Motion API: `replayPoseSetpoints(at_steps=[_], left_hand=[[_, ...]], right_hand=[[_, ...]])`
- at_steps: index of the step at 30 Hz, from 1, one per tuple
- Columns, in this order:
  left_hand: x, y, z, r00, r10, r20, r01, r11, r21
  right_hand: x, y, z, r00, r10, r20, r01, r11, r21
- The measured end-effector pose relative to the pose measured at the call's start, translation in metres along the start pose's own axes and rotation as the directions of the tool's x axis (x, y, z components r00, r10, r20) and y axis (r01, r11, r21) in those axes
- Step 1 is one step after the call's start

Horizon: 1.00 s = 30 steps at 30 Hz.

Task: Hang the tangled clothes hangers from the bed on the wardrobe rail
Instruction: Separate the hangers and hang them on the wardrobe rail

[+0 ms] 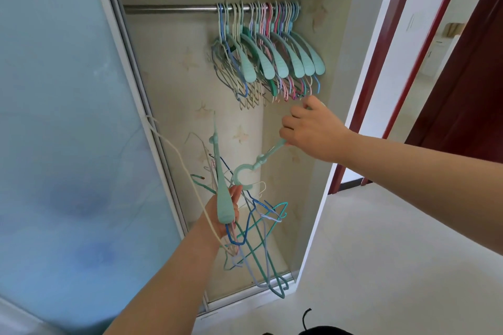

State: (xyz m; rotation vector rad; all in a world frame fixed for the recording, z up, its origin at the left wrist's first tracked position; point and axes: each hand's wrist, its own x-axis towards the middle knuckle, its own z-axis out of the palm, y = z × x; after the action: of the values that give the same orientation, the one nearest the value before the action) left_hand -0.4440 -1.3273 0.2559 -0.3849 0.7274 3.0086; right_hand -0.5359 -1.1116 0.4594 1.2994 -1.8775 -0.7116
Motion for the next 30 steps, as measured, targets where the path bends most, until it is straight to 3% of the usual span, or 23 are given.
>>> replayPoseSetpoints(at_steps=[5,9,15,19,21,25,30], left_hand=[[0.003,-0.008,0.019,0.982,0.025,-0.189,-0.024,1.0,0.007],[0.009,-0.006,0.025,0.98,-0.011,-0.198,0.01,1.0,-0.007],[0.026,-0.015,0.034,0.967,0.053,-0.248,-0.026,0.994,0.11],[0.039,-0.014,0.033,0.951,0.051,-0.305,0.013,0.979,0.203],[0.044,-0.014,0.028,0.953,0.019,-0.304,0.034,0.985,0.169],[0.052,-0.014,0.023,0.946,0.022,-0.324,0.01,0.995,0.097],[0.057,-0.007,0.016,0.949,0.086,-0.303,-0.059,0.993,0.099]], right_hand=[[-0.005,0.0,0.014,0.993,-0.057,-0.105,0.051,0.997,-0.062],[-0.011,0.008,0.022,0.972,-0.116,-0.206,0.095,0.989,-0.109],[-0.009,0.011,0.027,0.961,-0.161,-0.225,0.137,0.983,-0.12],[-0.003,0.009,0.023,0.977,-0.179,-0.118,0.174,0.983,-0.054],[-0.002,0.017,0.026,0.988,-0.155,-0.023,0.155,0.988,0.015],[-0.007,0.03,0.049,0.988,-0.044,0.148,0.028,0.994,0.109],[-0.012,0.026,0.066,0.974,0.056,0.219,-0.077,0.993,0.09]])
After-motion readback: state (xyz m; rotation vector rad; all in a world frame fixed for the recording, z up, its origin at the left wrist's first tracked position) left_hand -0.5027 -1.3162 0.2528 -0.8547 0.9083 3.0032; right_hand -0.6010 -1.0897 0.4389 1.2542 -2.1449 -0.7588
